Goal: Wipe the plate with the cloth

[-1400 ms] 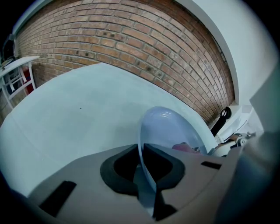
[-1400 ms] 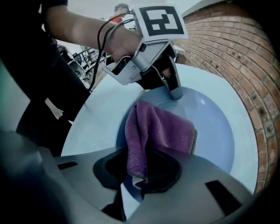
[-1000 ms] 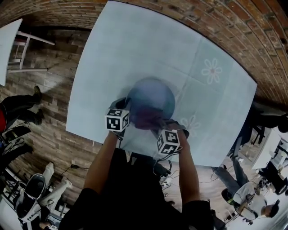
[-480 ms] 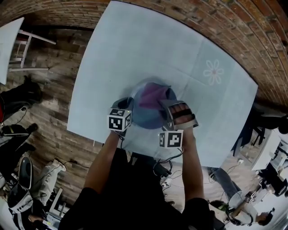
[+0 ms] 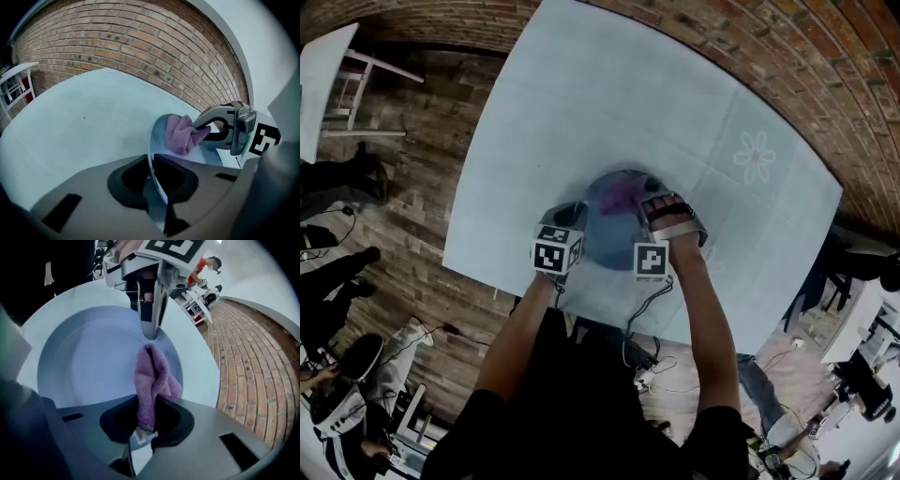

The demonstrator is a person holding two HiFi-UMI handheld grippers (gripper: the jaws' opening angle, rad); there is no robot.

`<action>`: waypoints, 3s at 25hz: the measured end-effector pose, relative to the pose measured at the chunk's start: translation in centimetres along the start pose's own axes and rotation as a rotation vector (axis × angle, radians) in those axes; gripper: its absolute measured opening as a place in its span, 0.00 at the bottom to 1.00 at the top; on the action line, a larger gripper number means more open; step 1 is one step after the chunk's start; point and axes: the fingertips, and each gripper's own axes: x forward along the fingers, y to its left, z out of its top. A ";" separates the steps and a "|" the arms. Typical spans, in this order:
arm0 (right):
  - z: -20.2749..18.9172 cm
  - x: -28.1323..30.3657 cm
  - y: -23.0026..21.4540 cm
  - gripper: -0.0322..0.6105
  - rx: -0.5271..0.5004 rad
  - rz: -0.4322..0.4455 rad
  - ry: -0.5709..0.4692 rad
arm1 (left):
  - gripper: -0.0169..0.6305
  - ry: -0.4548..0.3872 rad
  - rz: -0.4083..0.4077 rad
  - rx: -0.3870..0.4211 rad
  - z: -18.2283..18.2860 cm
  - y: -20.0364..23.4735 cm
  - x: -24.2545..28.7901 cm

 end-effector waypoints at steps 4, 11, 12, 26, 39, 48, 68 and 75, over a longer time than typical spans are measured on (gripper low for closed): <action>-1.0 0.3 1.3 0.17 -0.054 0.066 0.055 | 0.12 0.000 0.001 -0.008 -0.1 -0.1 0.0; -2.1 -0.2 2.2 0.17 -0.008 0.109 0.105 | 0.12 -0.005 0.000 -0.022 0.0 -0.1 -0.1; -2.4 -0.3 2.5 0.17 0.004 0.113 0.112 | 0.12 -0.005 0.000 -0.022 0.0 -0.1 -0.1; -3.5 -2.7 8.3 0.17 0.192 0.276 0.203 | 0.12 -0.011 0.002 -0.024 0.0 0.0 -0.1; 0.0 -5.2 12.8 0.17 0.371 0.531 0.200 | 0.12 -0.017 0.007 -0.030 -0.1 0.0 -0.2; 7.0 -5.1 12.5 0.17 0.482 0.634 0.044 | 0.12 -0.016 0.003 -0.029 0.1 -0.1 -0.1; 5.4 -8.6 5.7 0.17 1.306 0.094 -0.245 | 0.12 -0.056 -0.008 -0.009 0.0 0.4 -1.0; 2.6 -13.4 2.3 0.17 1.514 -0.225 -0.406 | 0.18 -0.102 0.034 0.042 1.5 0.9 -2.7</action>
